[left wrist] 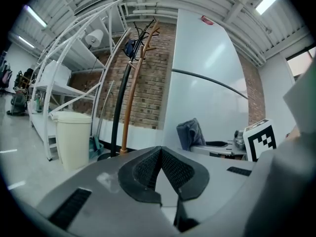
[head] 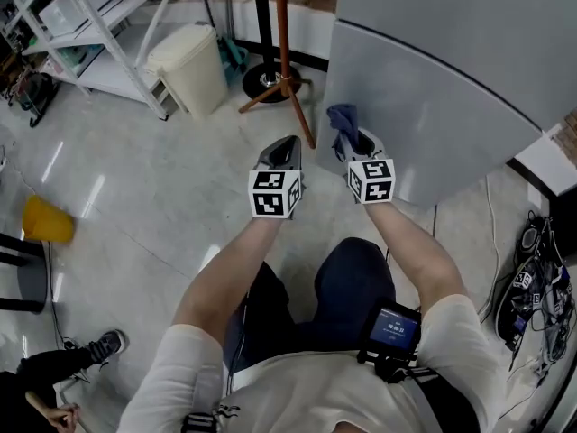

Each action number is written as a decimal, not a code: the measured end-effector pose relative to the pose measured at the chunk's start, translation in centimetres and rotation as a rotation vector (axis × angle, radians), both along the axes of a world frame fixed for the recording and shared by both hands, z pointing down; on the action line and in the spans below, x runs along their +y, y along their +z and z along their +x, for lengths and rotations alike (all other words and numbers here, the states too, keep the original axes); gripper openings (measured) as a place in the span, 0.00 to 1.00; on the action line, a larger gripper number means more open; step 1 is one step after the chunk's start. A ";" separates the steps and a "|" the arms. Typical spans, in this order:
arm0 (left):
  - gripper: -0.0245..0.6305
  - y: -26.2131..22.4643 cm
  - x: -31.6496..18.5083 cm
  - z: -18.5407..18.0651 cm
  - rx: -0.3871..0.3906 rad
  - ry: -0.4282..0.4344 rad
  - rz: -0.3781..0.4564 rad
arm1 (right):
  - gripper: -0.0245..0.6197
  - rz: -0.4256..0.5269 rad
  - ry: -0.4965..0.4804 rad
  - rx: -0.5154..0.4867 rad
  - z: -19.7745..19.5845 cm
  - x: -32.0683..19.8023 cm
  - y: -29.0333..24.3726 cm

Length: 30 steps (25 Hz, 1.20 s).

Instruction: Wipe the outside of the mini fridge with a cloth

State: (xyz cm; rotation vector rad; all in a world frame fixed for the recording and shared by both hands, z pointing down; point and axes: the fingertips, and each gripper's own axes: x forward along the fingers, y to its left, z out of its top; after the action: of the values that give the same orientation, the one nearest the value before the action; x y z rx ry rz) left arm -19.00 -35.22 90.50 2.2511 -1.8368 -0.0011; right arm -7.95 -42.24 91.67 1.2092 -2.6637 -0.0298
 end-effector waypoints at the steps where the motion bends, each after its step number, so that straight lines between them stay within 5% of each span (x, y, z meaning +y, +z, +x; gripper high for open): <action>1: 0.04 0.3 0.3 -0.8 0.000 -0.011 -0.005 | 0.16 0.001 -0.004 0.011 -0.7 -0.2 0.6; 11: 0.04 2.5 2.4 -3.6 -0.018 -0.050 -0.038 | 0.16 -0.036 0.092 0.016 -1.4 -2.9 4.2; 30: 0.04 1.8 0.2 3.8 -0.008 0.059 -0.026 | 0.16 -0.063 0.185 -0.031 6.3 -2.5 3.9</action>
State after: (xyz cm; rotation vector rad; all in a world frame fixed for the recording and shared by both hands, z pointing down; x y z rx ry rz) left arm -15.17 -34.98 92.33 2.2895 -1.7636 0.0415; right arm -1.67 -44.75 95.55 1.4402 -2.5458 0.1024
